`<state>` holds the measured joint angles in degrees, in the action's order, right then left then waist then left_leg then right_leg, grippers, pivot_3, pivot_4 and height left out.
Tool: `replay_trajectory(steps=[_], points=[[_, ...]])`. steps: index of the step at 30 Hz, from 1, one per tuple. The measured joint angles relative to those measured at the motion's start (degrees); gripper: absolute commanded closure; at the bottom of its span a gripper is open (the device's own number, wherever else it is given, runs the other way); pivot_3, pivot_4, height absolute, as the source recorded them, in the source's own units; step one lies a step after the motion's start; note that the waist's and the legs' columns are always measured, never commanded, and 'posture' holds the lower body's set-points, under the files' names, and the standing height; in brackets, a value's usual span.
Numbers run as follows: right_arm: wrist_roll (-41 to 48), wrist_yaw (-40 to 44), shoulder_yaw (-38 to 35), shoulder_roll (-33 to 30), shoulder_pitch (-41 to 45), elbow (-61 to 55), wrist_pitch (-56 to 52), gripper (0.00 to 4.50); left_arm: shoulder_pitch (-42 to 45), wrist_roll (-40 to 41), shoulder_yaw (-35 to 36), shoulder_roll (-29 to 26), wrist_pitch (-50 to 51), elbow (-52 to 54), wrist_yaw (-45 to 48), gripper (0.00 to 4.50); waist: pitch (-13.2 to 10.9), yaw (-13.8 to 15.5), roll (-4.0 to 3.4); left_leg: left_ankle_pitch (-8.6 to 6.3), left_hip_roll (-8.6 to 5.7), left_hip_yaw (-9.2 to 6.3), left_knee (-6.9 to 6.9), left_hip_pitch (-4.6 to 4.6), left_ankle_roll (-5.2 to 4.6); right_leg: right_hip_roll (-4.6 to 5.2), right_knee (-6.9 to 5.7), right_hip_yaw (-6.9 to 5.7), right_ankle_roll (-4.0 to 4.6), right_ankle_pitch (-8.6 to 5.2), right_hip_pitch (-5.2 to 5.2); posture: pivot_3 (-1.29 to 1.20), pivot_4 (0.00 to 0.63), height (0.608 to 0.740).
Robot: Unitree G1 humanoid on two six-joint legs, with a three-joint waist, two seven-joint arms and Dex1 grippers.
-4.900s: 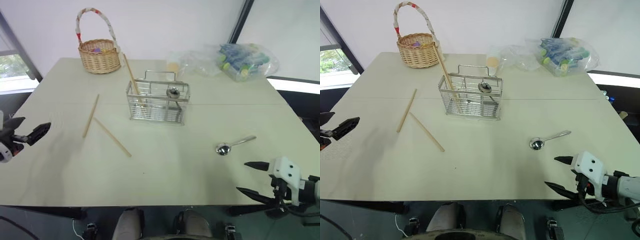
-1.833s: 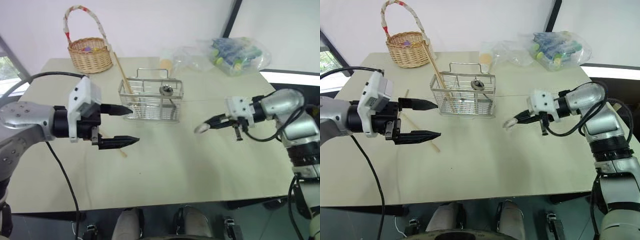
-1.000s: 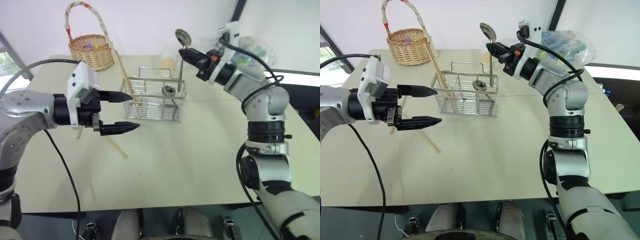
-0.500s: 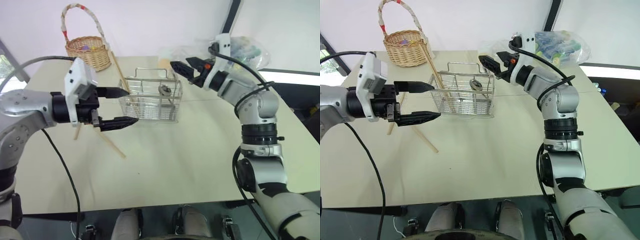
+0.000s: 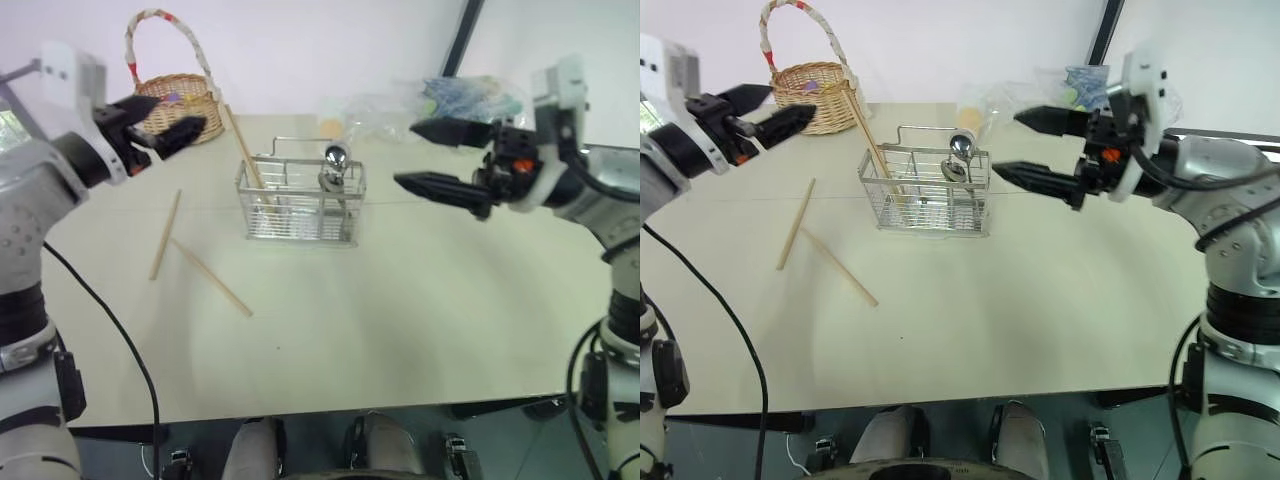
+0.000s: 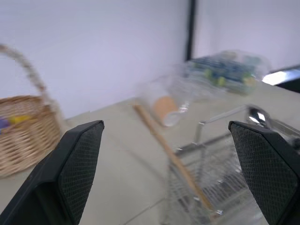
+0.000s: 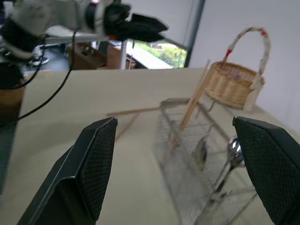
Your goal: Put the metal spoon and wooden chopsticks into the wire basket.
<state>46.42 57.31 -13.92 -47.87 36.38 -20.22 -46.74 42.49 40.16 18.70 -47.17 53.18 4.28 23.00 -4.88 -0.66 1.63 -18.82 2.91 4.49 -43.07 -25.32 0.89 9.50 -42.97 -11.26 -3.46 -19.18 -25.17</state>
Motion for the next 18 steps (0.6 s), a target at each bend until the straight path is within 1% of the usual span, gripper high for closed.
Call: replay_trajectory(steps=[3,6,8,10,15,18], points=[[-0.08,0.11,-0.06,-0.62,-4.41,-2.24,0.07,0.45,0.86,-3.53,-0.13,-0.05,1.31,-4.5,-3.86,0.0,0.0,0.09,0.02,0.0,0.03,0.0,-0.03,-0.03,0.02,0.0,0.0,-0.01,0.0,0.0,-0.11,0.0,0.15,0.623],[-1.13,-1.4,1.16,-0.38,-8.63,-3.85,0.94,0.45,3.38,-7.92,-0.44,0.08,4.31,-11.79,-9.47,0.0,0.02,0.29,0.08,0.02,0.03,-0.01,-0.04,-0.02,0.04,0.0,-0.03,-0.01,0.0,0.01,-0.1,0.0,0.15,0.623],[-1.89,-2.57,2.21,-0.08,-9.94,-4.34,1.2,0.45,4.71,-10.31,-0.83,0.28,5.29,-16.03,-11.42,0.0,0.02,0.32,0.09,0.06,0.02,0.0,-0.06,-0.07,0.11,0.02,-0.07,0.0,0.01,0.01,-0.12,0.0,0.15,0.623],[-2.34,-3.73,2.94,0.49,-10.56,-4.44,1.26,0.45,5.66,-12.82,-3.12,0.54,5.1,-19.36,-11.35,0.0,0.05,0.4,0.13,0.23,0.0,0.04,-0.07,-0.11,0.42,0.05,-0.07,0.0,0.01,0.02,-0.12,0.0,0.15,0.623],[-3.08,-5.0,4.73,0.89,-12.47,-4.95,1.77,0.45,7.53,-17.37,-7.92,2.0,4.28,-27.43,-9.32,0.0,0.06,1.37,0.21,0.21,-0.01,0.05,-0.05,-0.2,0.44,0.06,-0.03,0.0,0.0,0.01,-0.2,0.0,0.15,0.623],[-3.12,-6.49,4.9,1.87,-12.84,-4.96,1.75,0.45,8.27,-19.61,-9.09,2.95,3.65,-32.45,-8.17,0.0,0.04,1.41,0.22,0.21,0.0,0.04,-0.04,-0.24,0.45,0.06,-0.02,0.0,-0.03,-0.01,-0.21,0.0,0.15,0.623]])
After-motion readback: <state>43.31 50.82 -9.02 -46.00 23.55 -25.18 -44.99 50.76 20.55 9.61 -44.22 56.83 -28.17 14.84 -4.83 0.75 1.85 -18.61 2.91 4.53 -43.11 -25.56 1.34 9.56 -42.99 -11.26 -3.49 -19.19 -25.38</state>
